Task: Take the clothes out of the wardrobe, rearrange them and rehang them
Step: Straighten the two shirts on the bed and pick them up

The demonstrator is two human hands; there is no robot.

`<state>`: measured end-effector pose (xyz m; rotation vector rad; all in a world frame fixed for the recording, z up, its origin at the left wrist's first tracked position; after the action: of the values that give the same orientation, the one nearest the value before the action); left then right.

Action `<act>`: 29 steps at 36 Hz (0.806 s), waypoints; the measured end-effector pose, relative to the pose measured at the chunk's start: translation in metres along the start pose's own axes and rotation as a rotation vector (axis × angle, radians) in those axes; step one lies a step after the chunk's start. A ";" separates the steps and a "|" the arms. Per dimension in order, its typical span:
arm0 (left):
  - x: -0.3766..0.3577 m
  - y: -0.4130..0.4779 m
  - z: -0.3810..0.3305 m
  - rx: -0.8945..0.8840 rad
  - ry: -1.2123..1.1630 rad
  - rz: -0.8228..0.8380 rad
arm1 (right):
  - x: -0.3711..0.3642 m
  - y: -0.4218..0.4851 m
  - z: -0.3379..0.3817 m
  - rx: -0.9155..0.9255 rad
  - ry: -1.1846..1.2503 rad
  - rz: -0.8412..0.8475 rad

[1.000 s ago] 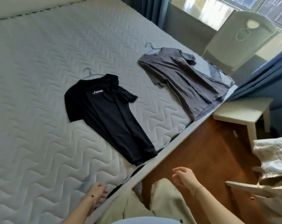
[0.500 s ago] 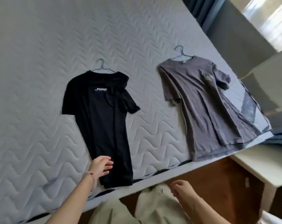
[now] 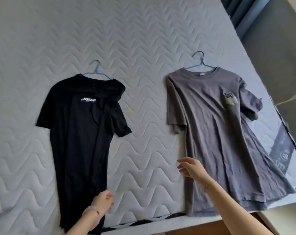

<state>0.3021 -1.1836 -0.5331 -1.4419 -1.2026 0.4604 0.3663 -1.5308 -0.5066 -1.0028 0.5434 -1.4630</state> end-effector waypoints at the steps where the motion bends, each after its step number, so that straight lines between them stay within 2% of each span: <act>1: -0.006 0.012 -0.018 -0.039 0.025 0.010 | 0.006 0.012 0.004 0.011 0.002 -0.005; 7: -0.036 0.077 -0.151 -0.345 0.240 0.008 | 0.049 0.081 0.035 0.059 0.081 -0.101; 11: -0.049 0.115 -0.248 -0.649 0.544 -0.137 | 0.082 0.127 0.062 0.113 0.102 -0.186; 16: -0.063 0.155 -0.340 -0.820 0.775 -0.343 | 0.127 0.184 0.105 0.244 0.037 -0.266; 21: -0.082 0.202 -0.357 -0.781 0.895 -0.381 | 0.170 0.234 0.134 0.340 -0.131 -0.380; 29: -0.098 0.215 -0.338 -0.957 0.847 -0.644 | 0.229 0.301 0.181 0.407 -0.321 -0.524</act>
<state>0.6280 -1.3987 -0.6663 -1.6006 -1.0874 -1.2118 0.7041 -1.7613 -0.5981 -1.0622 -0.2684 -1.7282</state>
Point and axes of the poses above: each hand's wrist, its own y-axis towards the middle knuckle, its own x-axis out of the back of the hand, z = x × y, the point moved 4 cm from there along y, towards the middle knuckle, and after that the axes turned 4 degrees about -y, right-handed, at the moved point
